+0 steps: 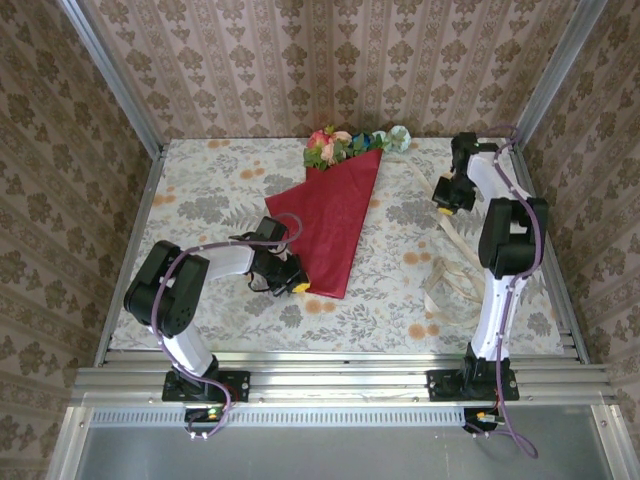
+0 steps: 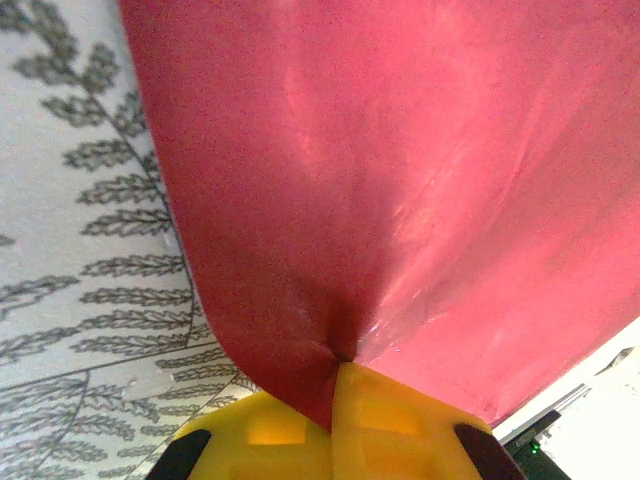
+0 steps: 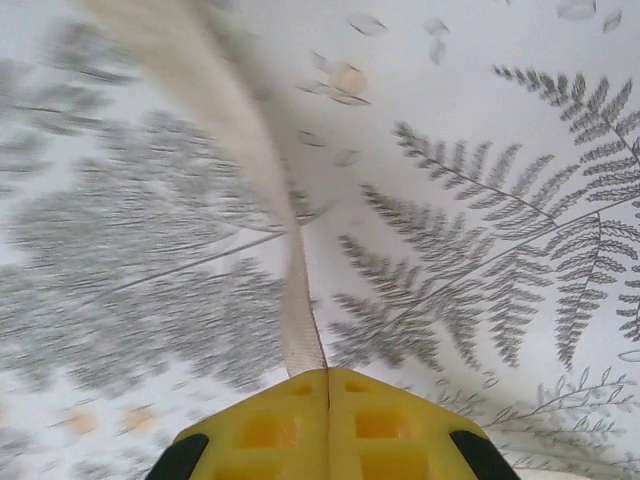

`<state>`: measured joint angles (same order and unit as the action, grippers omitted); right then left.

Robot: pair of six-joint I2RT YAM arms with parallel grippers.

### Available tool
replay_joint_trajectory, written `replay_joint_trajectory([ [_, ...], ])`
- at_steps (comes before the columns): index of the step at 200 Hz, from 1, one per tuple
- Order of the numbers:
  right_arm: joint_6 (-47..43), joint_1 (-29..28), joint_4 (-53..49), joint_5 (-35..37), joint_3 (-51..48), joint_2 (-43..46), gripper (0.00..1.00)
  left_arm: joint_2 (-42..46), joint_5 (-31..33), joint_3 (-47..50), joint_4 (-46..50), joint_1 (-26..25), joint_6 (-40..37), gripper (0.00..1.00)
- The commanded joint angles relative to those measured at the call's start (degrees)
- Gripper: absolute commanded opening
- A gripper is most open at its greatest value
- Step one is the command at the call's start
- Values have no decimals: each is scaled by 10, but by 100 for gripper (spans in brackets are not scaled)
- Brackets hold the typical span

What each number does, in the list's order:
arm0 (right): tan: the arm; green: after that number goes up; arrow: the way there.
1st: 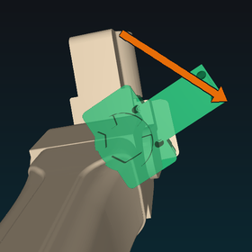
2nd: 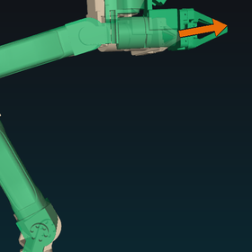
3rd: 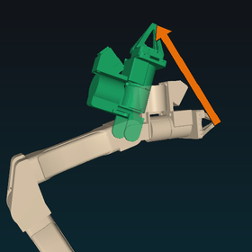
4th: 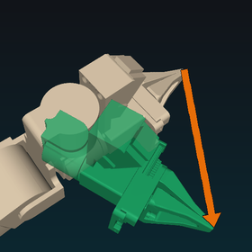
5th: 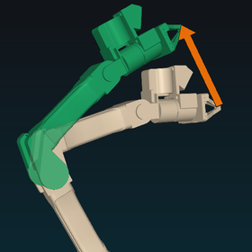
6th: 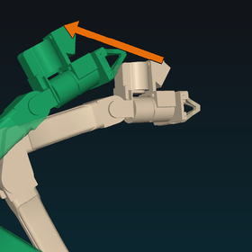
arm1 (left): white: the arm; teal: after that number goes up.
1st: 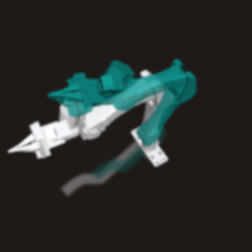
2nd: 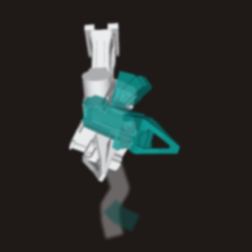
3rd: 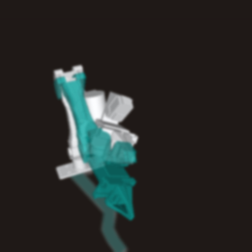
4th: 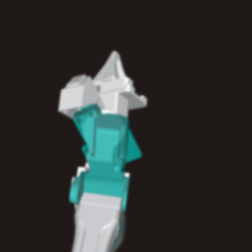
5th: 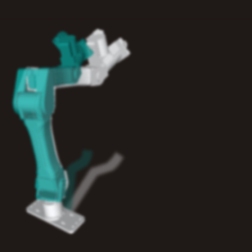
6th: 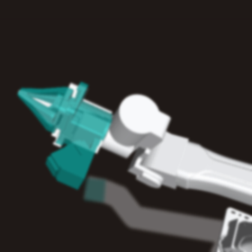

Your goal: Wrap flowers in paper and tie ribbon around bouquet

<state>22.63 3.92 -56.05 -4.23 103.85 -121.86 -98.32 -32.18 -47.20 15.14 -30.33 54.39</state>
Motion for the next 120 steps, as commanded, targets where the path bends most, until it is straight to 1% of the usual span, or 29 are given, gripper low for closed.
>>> replay_joint_trajectory([
  [1,32,-18,40,-54,17,62,0,-49,83,20,31,-7,0,0],
  [19,66,-46,102,-114,19,98,0,-50,84,21,30,-7,1,0],
  [36,105,-89,158,-156,30,124,0,-50,85,23,24,-8,5,0],
  [50,133,-141,184,-173,65,122,0,-49,87,27,17,-9,10,0],
  [62,151,-199,201,-183,106,107,0,-49,89,31,8,-11,13,0],
  [80,183,-273,241,-196,174,60,0,-49,93,38,-6,-15,18,0],
  [99,228,-339,287,-206,267,-23,0,-50,96,45,-26,-21,25,0],
  [110,253,-371,291,-213,351,-86,0,-49,100,47,-33,-24,27,0],
  [120,273,-392,266,-210,438,-152,0,-46,104,50,-40,-28,30,0],
])
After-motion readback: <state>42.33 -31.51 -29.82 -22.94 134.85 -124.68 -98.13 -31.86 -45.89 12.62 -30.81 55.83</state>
